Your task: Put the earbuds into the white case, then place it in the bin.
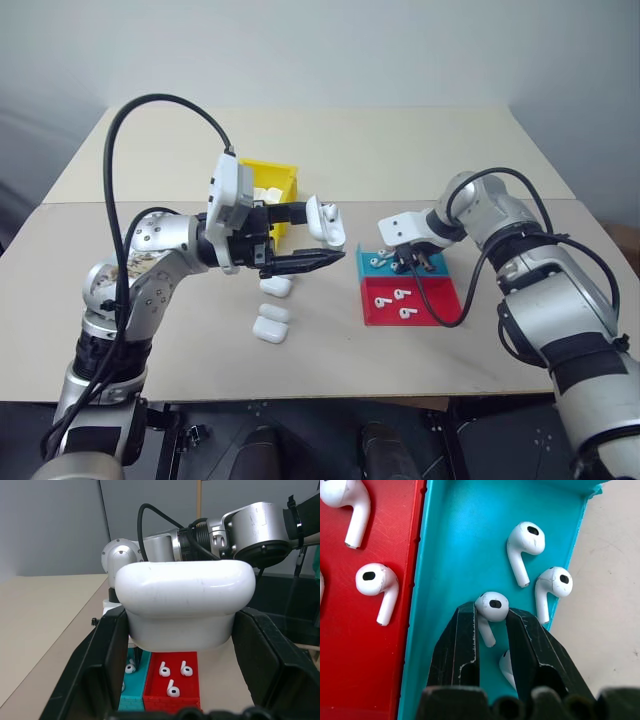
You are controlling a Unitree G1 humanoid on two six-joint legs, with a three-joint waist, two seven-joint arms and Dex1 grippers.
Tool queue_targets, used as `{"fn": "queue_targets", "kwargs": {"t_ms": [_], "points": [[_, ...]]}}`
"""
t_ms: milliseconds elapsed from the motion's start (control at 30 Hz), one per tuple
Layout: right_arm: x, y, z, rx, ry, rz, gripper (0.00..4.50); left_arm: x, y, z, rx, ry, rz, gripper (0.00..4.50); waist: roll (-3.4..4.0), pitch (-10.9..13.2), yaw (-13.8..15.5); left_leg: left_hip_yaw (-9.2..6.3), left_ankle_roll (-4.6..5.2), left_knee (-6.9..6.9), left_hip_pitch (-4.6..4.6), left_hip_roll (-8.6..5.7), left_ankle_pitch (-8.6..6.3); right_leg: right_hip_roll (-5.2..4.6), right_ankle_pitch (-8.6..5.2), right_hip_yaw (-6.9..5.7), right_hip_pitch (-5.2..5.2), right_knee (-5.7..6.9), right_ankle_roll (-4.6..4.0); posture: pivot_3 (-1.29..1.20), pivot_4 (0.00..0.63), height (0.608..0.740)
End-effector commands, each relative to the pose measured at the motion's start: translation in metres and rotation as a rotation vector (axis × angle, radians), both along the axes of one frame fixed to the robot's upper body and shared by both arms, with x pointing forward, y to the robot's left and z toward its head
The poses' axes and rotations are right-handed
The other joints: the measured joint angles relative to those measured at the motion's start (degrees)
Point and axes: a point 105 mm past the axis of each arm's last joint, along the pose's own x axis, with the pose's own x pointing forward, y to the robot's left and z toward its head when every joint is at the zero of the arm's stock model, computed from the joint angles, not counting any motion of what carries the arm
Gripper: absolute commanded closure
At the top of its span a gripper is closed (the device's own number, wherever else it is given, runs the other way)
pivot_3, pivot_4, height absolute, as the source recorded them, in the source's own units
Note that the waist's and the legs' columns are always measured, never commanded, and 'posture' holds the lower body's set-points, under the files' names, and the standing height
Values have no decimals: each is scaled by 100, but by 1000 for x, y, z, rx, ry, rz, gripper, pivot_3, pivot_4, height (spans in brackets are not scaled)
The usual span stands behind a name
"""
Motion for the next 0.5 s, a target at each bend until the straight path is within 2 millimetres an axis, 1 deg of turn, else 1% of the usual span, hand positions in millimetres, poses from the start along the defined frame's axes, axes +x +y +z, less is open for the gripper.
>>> {"fn": "queue_targets", "kwargs": {"t_ms": [33,100,167,200,267,300,367,500], "points": [[1,2,20,116,-2,-31,3873,-4,1,11,-12,-39,-17,1707,0,0,-4,0,0,0,0,0,0,0,0,0,0,0,0,0,150,740],[-2,1,36,209,21,-51,3873,-4,1,11,-10,-38,-29,1707,0,0,-3,0,0,-1,-2,0,0,0,0,0,-1,-1,0,0,150,740],[-4,0,47,259,30,-59,3873,-3,0,11,-8,-38,-40,1707,1,1,3,0,0,-1,-4,0,0,-1,0,-1,-1,0,0,0,150,740],[-6,-3,56,305,33,-67,3873,-3,-1,12,-9,-38,-52,1707,1,1,3,0,0,-1,-4,0,0,-1,0,-1,-1,0,0,0,150,740],[-15,-9,79,449,37,-90,3873,-3,-5,13,-14,-38,-83,1707,3,4,29,0,0,0,-7,0,0,-1,0,-1,-2,0,0,0,150,740],[-20,-11,86,505,40,-92,3873,-2,-6,14,-17,-38,-92,1707,3,4,56,-1,0,0,-9,0,0,-1,0,-2,-3,0,0,0,150,740],[-36,-11,99,640,62,-92,3873,-1,-10,15,-22,-43,-102,1707,3,4,109,-2,1,-2,-9,0,0,-1,0,-3,-3,2,0,0,150,740],[-78,-18,136,1009,81,-118,3873,1,-17,17,-21,-58,-120,1707,3,4,159,-2,2,-3,-12,0,-1,0,0,-2,-2,1,0,0,150,740]]}}
